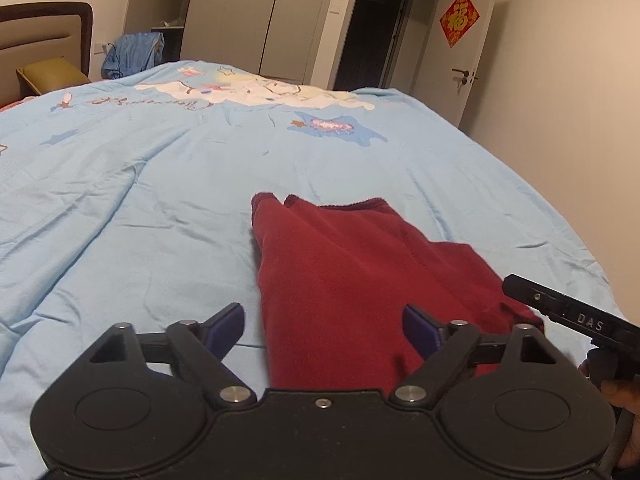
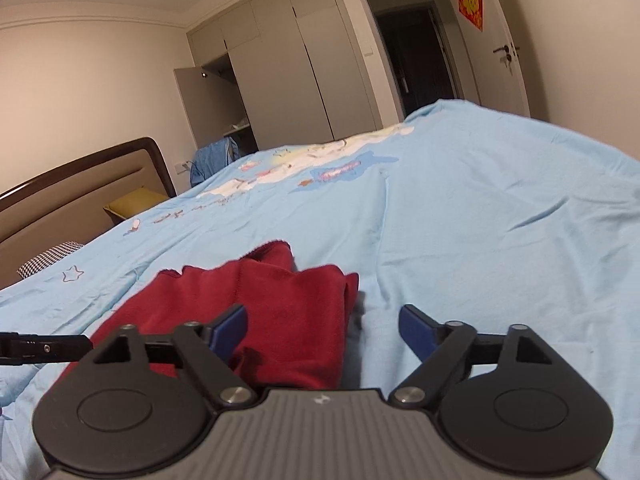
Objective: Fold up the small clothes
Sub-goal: 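Open both grippers and lift them away from the folded sweater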
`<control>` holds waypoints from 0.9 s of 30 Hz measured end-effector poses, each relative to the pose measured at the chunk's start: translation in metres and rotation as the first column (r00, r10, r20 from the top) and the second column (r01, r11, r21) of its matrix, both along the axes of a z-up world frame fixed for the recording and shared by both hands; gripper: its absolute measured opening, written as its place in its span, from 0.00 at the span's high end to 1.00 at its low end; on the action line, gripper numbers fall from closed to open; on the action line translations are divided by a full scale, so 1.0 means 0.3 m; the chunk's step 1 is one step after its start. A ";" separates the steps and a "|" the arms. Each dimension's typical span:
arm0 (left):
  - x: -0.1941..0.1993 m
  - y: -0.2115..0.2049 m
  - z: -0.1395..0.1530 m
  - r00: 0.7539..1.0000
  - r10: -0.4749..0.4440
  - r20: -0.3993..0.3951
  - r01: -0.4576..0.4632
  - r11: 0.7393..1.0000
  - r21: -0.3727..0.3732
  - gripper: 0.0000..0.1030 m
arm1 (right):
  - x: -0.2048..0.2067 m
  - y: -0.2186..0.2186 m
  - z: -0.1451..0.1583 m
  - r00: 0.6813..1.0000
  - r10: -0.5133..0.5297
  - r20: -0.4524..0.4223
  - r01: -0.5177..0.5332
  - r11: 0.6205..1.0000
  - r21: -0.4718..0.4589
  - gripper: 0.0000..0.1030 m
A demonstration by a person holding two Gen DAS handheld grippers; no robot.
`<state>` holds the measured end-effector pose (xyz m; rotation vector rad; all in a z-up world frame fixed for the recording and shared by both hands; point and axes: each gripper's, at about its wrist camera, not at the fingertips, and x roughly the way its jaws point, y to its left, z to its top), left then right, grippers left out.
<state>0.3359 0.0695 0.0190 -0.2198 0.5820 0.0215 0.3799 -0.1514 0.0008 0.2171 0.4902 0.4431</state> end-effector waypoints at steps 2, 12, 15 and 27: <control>-0.035 -0.008 0.027 1.000 0.016 0.027 -0.016 1.000 0.011 0.04 | -0.044 -0.010 0.033 0.999 -0.002 0.033 0.002 1.000 -0.003 0.06; -0.244 -0.070 0.152 0.988 0.040 0.147 -0.050 0.996 0.068 0.01 | -0.295 -0.049 0.183 0.982 -0.006 0.188 0.014 0.999 -0.037 0.00; -0.314 -0.094 0.172 0.985 0.034 0.172 -0.049 0.995 0.085 0.01 | -0.370 -0.062 0.209 0.976 -0.017 0.217 0.025 0.999 -0.034 0.00; -0.563 -0.153 0.159 0.976 0.025 0.216 -0.052 0.992 0.119 0.01 | -0.646 -0.121 0.230 0.960 -0.059 0.273 0.073 0.997 -0.040 0.00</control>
